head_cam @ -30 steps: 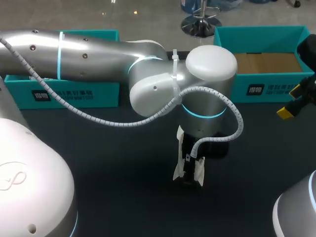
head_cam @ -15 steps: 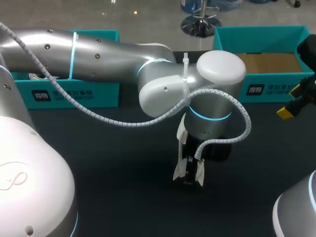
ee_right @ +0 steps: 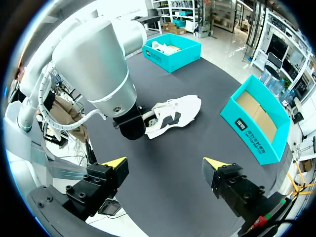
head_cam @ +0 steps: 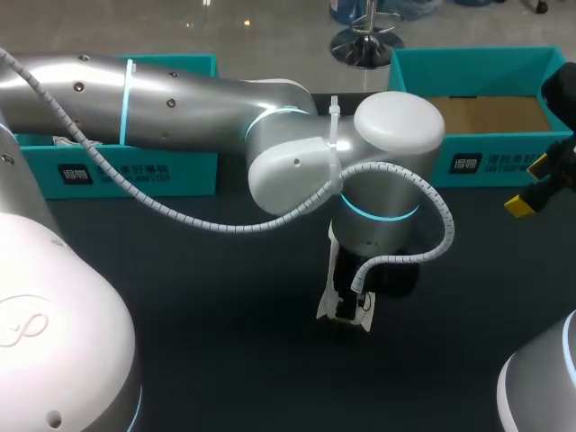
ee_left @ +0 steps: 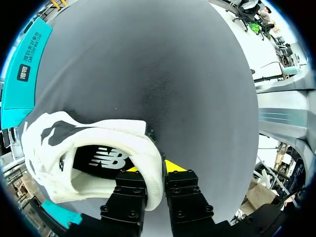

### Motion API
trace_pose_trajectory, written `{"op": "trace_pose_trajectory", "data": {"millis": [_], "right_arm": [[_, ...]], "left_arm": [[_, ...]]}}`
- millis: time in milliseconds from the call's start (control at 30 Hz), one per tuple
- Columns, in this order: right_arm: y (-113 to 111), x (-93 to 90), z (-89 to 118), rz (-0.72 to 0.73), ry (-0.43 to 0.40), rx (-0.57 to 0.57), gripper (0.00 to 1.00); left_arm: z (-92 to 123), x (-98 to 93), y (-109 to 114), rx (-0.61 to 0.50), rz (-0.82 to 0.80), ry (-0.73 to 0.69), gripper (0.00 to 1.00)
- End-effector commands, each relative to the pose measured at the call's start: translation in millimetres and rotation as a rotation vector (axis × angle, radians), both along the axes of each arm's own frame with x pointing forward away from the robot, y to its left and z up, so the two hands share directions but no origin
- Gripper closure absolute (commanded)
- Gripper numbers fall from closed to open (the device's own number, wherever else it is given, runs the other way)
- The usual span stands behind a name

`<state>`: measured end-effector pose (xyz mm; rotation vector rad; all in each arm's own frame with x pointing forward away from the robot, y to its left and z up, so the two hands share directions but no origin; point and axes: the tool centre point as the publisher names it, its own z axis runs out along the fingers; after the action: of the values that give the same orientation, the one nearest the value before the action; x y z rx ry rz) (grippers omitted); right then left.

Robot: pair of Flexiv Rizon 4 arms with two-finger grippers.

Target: Take the shoe out of the shoebox, open the shoe tongue, remove and reinsert the insole, then place the shoe into the shoebox

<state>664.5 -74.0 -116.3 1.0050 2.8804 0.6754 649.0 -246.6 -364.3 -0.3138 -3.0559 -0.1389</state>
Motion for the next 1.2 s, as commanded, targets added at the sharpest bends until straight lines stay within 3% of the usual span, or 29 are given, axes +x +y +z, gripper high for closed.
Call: {"op": "trace_pose_trajectory", "data": {"millis": [33,233,767,967,1200], "right_arm": [[1,3.2,0,0.002,0.006,-0.003,0.00],[1,3.2,0,0.002,0.006,-0.003,0.00],[1,3.2,0,0.002,0.006,-0.003,0.00],[1,3.2,0,0.002,0.006,-0.003,0.00],[1,3.2,0,0.002,0.006,-0.003,0.00]], "left_arm": [[1,0.1,4,-0.010,0.000,0.005,1.00],[17,0.0,11,-0.017,0.006,0.001,1.00],[126,0.2,30,-0.037,0.008,-0.032,1.00],[143,4.9,31,-0.065,0.021,-0.023,1.00],[147,4.7,32,-0.100,0.031,-0.024,1.00]]}}
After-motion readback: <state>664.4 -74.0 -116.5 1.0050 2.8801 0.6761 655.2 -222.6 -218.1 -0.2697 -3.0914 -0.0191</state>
